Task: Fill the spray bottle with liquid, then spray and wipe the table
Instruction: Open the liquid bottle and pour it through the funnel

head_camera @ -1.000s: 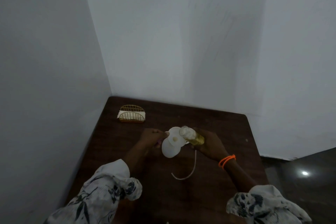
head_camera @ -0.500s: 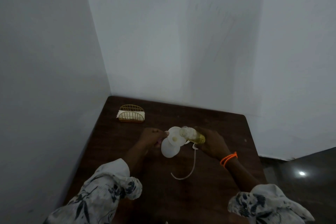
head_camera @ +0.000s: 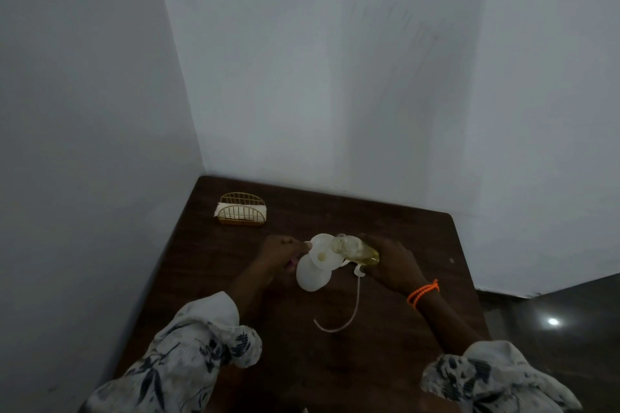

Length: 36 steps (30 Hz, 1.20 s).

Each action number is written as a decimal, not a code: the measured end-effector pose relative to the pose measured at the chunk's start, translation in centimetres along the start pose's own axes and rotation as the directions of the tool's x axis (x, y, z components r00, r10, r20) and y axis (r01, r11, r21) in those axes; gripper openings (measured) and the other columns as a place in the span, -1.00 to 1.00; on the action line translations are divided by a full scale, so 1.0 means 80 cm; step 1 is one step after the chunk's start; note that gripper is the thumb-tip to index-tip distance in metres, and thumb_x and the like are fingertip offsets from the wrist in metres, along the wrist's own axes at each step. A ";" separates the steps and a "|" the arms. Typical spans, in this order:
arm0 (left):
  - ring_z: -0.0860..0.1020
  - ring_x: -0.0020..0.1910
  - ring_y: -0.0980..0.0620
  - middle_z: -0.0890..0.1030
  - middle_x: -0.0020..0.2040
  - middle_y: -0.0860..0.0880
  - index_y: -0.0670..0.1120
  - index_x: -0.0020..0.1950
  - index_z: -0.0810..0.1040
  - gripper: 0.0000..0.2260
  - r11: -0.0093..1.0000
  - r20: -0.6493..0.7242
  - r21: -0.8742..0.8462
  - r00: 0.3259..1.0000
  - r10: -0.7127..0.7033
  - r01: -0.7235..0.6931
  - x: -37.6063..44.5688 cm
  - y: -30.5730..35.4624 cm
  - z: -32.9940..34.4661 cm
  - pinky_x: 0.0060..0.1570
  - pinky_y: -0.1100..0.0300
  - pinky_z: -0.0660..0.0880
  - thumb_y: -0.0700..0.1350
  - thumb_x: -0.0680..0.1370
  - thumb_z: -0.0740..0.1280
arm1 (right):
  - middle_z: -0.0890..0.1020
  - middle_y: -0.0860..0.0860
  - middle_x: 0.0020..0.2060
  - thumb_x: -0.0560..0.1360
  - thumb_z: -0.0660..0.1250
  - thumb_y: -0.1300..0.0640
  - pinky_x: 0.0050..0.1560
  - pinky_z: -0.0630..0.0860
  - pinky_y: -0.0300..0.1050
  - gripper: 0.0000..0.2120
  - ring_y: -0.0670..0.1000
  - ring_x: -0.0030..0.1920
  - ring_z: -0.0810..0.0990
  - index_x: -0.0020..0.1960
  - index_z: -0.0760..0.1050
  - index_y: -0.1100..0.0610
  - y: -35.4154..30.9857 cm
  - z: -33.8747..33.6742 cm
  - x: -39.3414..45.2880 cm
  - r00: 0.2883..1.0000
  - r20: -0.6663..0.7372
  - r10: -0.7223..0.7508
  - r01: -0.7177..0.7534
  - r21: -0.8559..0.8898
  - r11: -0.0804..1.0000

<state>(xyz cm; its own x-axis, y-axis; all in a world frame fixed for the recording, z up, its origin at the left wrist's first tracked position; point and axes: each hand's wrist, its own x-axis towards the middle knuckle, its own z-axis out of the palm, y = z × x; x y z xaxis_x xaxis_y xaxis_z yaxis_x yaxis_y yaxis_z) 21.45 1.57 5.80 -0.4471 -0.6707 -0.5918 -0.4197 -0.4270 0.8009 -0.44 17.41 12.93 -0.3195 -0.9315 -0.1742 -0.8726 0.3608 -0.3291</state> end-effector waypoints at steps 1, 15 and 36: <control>0.56 -0.38 0.04 0.67 -0.28 -0.08 -0.13 -0.09 0.73 -0.83 1.000 0.005 -0.003 1.000 0.002 -0.002 0.001 0.000 0.000 -0.38 0.20 0.53 -0.03 0.49 0.57 | 0.62 -0.03 0.32 0.37 0.57 -0.02 0.20 0.58 0.08 -0.27 0.04 0.29 0.59 0.49 0.43 -0.01 0.000 -0.001 0.000 1.000 -0.004 -0.001 0.001 -0.001 1.000; 0.54 -0.44 0.07 0.67 -0.26 -0.09 -0.14 -0.05 0.71 -0.83 1.000 0.019 -0.002 1.000 -0.014 0.014 0.000 0.003 0.003 -0.43 0.23 0.51 -0.04 0.51 0.55 | 0.57 -0.09 0.37 0.43 0.50 -0.05 0.21 0.58 0.10 -0.34 0.01 0.33 0.57 0.49 0.41 -0.09 -0.006 -0.015 -0.001 1.000 -0.016 0.008 -0.009 -0.024 1.000; 0.55 -0.38 0.05 0.66 -0.21 -0.11 -0.15 0.01 0.70 -0.81 1.000 0.028 0.012 1.000 -0.005 0.005 -0.001 0.007 0.008 -0.43 0.23 0.48 -0.04 0.52 0.54 | 0.53 -0.14 0.40 0.44 0.44 -0.11 0.21 0.57 0.15 -0.36 0.00 0.36 0.54 0.49 0.38 -0.16 -0.002 -0.028 -0.001 1.000 -0.010 0.023 -0.024 -0.083 0.996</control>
<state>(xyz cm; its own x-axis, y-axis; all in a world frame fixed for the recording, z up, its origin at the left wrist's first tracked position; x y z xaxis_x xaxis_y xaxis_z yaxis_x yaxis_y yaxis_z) 20.78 1.74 6.19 -0.4668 -0.6515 -0.5981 -0.4309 -0.4230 0.7971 -1.09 17.34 15.05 -0.3432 -0.9234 -0.1720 -0.8924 0.3777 -0.2468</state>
